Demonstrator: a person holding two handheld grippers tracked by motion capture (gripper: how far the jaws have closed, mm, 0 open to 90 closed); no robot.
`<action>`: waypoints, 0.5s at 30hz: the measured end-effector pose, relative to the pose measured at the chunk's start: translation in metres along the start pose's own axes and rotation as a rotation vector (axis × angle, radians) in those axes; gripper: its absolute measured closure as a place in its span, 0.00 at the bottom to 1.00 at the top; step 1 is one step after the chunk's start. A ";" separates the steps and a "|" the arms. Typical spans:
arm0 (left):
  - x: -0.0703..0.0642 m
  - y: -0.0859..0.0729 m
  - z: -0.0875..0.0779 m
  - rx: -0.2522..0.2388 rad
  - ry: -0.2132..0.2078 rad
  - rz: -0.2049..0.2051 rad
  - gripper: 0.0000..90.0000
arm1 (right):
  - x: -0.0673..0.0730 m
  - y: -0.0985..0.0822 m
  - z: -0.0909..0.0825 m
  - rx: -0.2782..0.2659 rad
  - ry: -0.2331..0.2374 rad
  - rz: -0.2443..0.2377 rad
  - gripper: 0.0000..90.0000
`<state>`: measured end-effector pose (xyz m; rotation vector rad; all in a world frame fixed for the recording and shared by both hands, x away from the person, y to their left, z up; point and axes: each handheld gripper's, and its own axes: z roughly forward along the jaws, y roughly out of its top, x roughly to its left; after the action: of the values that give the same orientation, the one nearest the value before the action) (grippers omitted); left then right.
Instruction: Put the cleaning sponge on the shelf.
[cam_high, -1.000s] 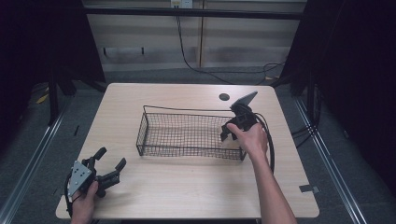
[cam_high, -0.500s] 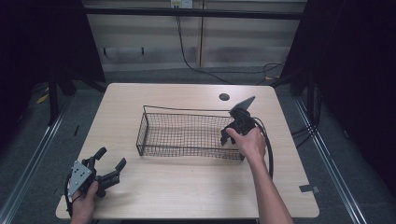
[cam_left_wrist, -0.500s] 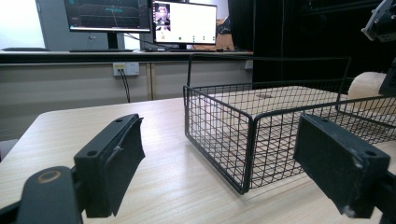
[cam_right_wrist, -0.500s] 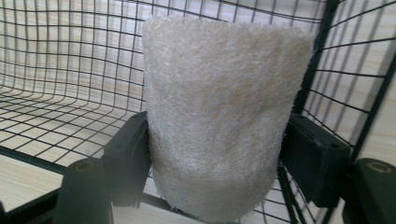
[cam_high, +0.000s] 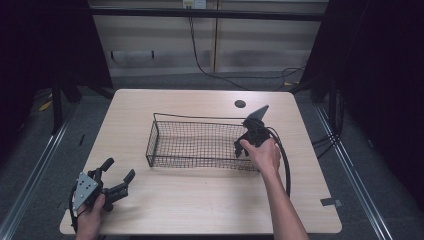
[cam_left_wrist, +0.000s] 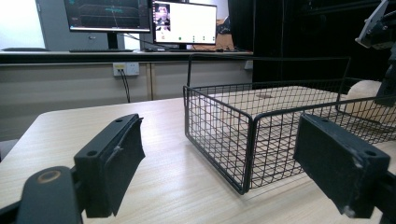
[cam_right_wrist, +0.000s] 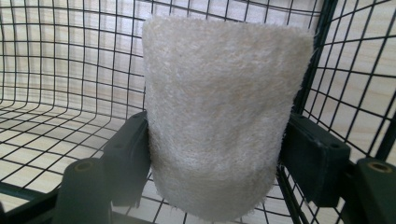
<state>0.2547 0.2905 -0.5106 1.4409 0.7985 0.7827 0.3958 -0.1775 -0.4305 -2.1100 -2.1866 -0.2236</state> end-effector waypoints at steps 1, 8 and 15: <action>0.000 0.000 0.000 -0.003 -0.001 -0.005 0.17 | 0.000 0.000 0.001 0.010 -0.007 0.000 0.33; -0.001 0.000 0.000 -0.002 0.000 -0.009 0.17 | 0.002 0.000 0.009 0.012 -0.007 0.009 0.32; 0.000 0.000 0.000 -0.004 0.004 -0.005 0.17 | 0.005 0.001 0.012 0.028 -0.022 0.015 0.32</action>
<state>0.2544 0.2901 -0.5106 1.4341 0.8030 0.7826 0.3974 -0.1700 -0.4410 -2.1234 -2.1716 -0.1678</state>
